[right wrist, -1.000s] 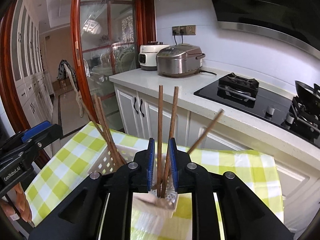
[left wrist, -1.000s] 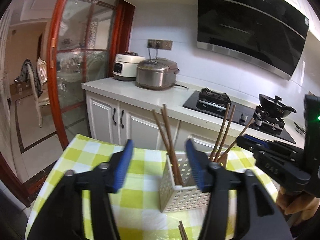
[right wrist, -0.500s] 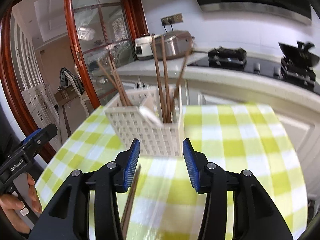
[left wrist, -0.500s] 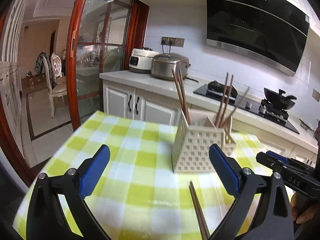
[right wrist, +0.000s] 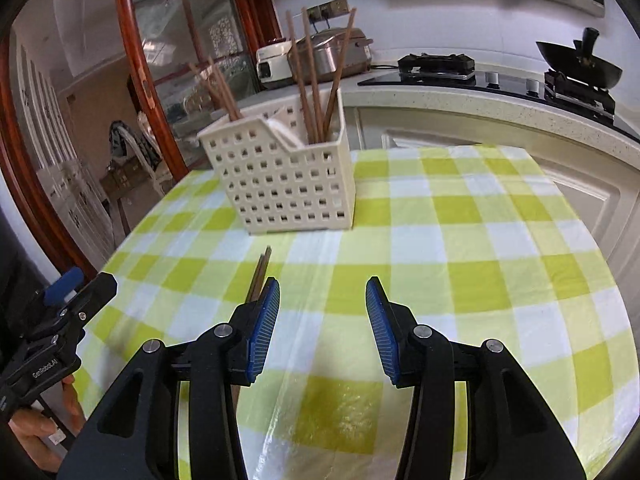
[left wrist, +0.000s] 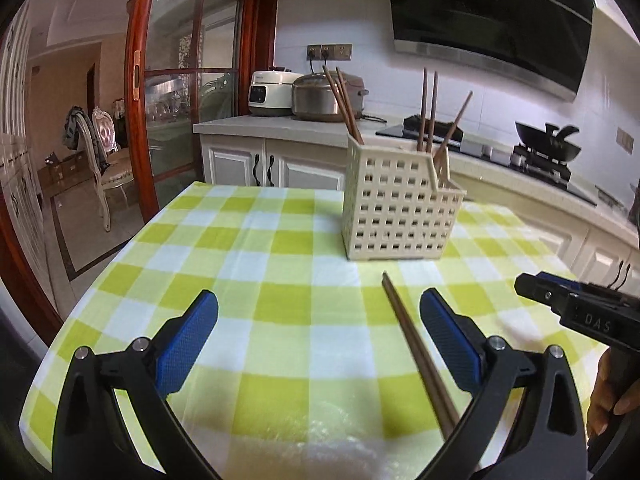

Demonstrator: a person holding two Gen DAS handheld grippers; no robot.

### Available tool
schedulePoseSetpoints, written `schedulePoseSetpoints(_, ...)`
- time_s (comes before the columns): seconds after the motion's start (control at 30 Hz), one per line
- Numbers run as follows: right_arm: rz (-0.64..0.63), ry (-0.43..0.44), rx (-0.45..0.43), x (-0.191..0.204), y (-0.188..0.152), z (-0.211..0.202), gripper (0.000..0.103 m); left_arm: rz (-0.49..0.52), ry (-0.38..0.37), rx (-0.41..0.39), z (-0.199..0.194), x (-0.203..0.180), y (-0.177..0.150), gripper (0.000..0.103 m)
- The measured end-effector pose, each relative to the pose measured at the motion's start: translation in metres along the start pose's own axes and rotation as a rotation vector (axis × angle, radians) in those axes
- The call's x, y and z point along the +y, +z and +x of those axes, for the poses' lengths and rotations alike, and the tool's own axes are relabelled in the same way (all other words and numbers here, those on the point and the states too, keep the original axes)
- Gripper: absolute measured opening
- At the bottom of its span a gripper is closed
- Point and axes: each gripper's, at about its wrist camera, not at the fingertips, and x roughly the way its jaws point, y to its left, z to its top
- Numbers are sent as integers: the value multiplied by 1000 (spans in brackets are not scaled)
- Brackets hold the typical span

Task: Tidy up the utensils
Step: 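Move both open grippers back over the last chopsticks on the table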

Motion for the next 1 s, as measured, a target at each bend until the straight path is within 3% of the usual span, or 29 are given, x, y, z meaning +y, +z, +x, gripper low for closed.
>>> schedulePoseSetpoints(0.47, -58, -25, 85, 35, -15, 46, 43, 63, 64, 9, 6, 13, -13, 98)
schedulePoseSetpoints(0.8, -111, -29, 138, 58, -12, 70, 18, 100, 78, 4, 6, 22, -20, 98)
schedulePoseSetpoints(1.0, -145, -32, 168, 70, -9, 81, 16, 76, 70, 10, 8, 30, -22, 98)
